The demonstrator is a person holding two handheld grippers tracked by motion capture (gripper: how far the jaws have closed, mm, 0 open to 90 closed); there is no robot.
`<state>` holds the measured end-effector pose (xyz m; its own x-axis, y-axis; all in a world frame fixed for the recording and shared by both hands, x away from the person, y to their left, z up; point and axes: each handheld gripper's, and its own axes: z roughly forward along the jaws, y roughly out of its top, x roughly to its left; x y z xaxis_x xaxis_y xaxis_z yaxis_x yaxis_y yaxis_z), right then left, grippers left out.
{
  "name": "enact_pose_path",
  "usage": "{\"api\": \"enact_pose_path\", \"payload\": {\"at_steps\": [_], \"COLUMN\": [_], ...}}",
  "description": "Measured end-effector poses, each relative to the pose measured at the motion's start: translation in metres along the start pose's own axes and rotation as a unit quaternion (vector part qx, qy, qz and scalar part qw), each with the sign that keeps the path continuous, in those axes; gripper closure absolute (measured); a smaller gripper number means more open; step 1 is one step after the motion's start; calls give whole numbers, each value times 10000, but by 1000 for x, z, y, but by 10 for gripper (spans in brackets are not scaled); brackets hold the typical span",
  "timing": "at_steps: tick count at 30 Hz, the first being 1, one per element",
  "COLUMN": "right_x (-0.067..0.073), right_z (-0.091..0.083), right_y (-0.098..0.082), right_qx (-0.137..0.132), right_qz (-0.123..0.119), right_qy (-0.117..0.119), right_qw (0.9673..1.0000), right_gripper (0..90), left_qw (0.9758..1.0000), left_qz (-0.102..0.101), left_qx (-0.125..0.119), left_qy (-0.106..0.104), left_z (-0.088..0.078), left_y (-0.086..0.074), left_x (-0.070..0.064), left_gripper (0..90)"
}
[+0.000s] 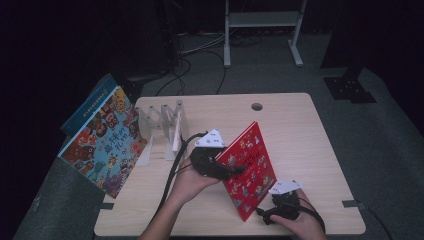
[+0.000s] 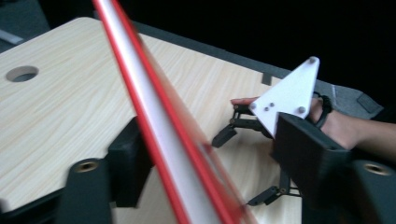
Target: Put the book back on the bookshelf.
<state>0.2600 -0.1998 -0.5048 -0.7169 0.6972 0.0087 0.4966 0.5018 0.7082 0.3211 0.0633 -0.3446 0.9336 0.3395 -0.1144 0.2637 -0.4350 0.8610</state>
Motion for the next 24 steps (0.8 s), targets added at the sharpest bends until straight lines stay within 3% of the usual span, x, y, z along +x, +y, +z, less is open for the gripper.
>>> {"api": "enact_pose_path", "payload": {"at_steps": [4,11,16,19,24], "right_x": [0,0,-1,-5,-12], "right_z": [0,0,0,-3,-6], "right_y": [0,0,0,-2,-4], "right_qx": [-1,-2,-6,-149,-220], "right_qz": [1,9,11,32,80], "right_qy": [8,-1,12,-20,-20], "right_qw": [10000,10000,10000,9999,9997], "right_gripper": [0,0,2,107,138], "left_qw": [9999,9973,9958,9951,9948], "left_qz": [-26,42,12,-81,-153], "left_qx": [107,702,901,975,1003], "left_qy": [11,198,153,133,40], "left_z": [-4,-12,-12,-12,-13], "left_y": [4,16,21,23,28], "left_x": [5,12,16,20,25], "left_gripper": [505,628,640,651,681]}}
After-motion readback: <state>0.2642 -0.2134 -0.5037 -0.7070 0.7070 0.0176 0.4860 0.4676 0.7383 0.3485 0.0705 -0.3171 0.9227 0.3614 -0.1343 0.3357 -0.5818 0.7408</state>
